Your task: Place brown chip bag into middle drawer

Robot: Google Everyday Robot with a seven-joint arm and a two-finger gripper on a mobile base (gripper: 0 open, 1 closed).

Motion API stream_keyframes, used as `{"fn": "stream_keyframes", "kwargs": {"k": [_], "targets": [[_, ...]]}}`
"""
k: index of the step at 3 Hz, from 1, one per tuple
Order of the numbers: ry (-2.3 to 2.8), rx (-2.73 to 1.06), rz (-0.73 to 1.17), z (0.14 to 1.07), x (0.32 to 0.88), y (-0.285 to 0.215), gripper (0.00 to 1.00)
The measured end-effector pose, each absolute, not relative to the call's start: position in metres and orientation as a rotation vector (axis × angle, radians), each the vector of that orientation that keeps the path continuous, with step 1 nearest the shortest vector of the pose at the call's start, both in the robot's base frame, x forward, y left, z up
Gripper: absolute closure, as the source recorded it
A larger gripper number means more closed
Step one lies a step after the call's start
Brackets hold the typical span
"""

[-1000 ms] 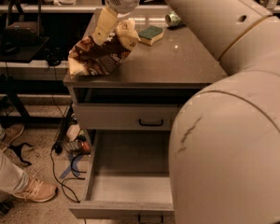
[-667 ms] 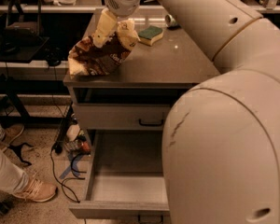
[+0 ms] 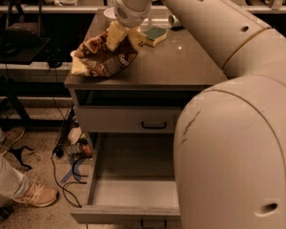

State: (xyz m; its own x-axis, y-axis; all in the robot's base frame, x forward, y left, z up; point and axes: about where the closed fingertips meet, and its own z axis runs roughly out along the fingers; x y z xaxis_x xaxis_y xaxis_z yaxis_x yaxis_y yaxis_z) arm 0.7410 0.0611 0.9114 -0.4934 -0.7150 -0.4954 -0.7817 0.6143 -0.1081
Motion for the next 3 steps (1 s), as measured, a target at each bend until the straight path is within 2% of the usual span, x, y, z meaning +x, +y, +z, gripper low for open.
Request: {"fn": "stream_keyframes", "kwargs": {"k": [1,2,3], "targets": [[2.371,-1.125,0.225,0.903,0.738,0.047,0.64],[2.365,-0.974,0.329,0.909,0.721,0.013,0.89],[2.271,-0.906,0.485,0.916,0.686,-0.001,1.0]]}}
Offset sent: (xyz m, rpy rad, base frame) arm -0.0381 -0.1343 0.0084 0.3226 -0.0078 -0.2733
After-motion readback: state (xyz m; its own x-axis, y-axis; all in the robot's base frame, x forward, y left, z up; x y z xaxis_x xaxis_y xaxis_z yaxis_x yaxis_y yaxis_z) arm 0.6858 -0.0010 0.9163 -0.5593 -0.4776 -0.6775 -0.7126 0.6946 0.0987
